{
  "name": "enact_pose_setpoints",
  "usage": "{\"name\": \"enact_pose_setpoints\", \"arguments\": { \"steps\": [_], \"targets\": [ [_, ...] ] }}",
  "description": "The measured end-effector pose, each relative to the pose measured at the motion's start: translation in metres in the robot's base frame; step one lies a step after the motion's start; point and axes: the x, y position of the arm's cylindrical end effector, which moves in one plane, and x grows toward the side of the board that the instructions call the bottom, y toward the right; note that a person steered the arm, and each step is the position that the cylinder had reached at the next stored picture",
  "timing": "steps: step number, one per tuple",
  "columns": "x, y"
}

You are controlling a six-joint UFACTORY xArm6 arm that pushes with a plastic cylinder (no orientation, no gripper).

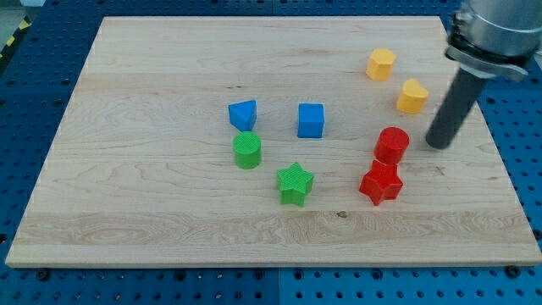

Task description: Slide red circle closer to blue cube

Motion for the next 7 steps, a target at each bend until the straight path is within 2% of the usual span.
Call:
{"name": "enact_pose_setpoints", "arguments": {
  "steps": [1, 2, 4, 6, 7],
  "targets": [
    [0.036, 0.005],
    [0.047, 0.005],
    [0.044, -0.009],
    [0.009, -0.056],
    [0.006, -0.072]
  ]
}}
